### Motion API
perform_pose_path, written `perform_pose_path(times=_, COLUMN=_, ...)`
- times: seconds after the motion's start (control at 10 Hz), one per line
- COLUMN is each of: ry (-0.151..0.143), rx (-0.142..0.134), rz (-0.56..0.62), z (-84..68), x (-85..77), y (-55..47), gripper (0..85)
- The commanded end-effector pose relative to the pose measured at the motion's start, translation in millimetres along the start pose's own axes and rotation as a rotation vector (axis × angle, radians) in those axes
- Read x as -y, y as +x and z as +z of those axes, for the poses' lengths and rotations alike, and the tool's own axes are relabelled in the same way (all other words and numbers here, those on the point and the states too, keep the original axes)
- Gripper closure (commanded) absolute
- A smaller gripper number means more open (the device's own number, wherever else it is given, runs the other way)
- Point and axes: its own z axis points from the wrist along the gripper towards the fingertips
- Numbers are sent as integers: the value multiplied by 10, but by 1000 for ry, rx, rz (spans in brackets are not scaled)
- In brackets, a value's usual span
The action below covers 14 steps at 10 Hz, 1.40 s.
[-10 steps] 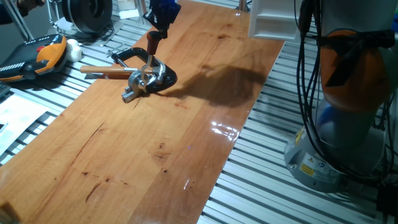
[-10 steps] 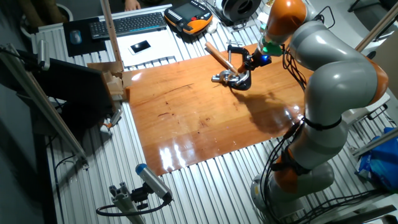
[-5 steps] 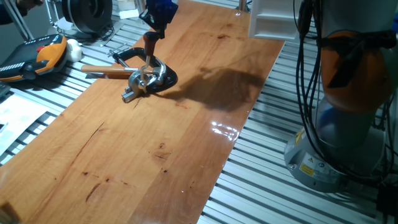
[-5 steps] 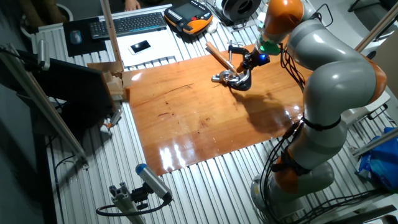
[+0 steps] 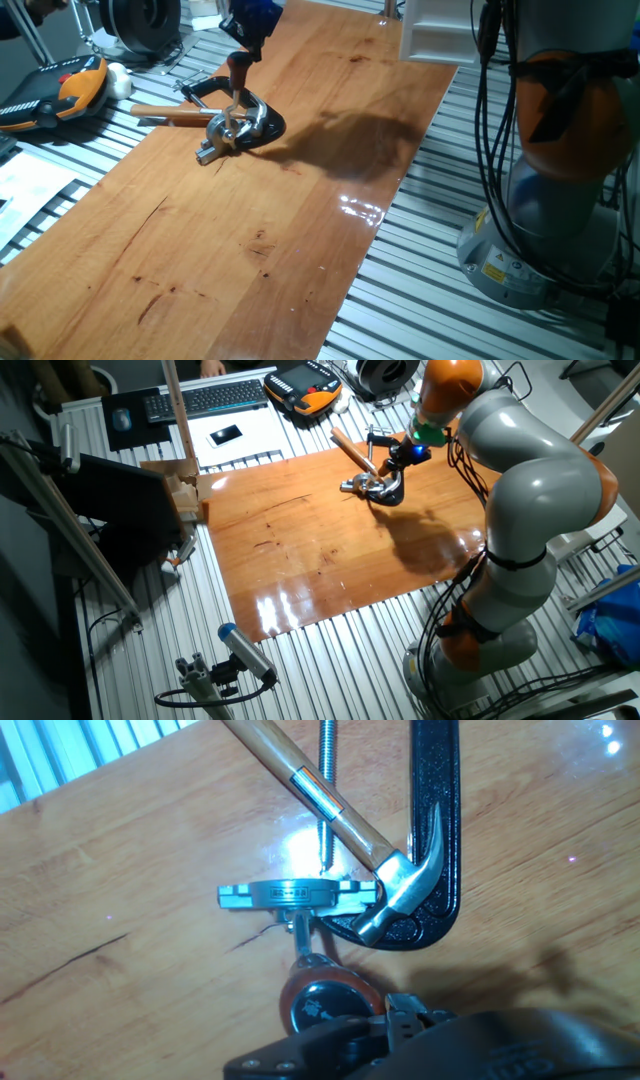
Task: Push down the lever
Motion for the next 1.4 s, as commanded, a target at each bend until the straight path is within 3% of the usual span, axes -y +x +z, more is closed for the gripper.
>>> perform_pose_path(times=0.0, ry=1, rx=-3, rz=-1, z=-2, x=1, y=3, gripper=850)
perform_pose_path(times=0.4, ry=18, rx=1, rz=-7, z=-15, x=-34, y=1, gripper=850)
perform_pose_path(times=0.7, ry=11, rx=-8, rz=-16, z=-57, x=-75, y=5, gripper=850)
perform_pose_path(times=1.0, ry=33, rx=-9, rz=-4, z=-123, x=-175, y=7, gripper=850)
perform_pose_path(times=1.3, ry=41, rx=-3, rz=0, z=-56, x=-256, y=28, gripper=850)
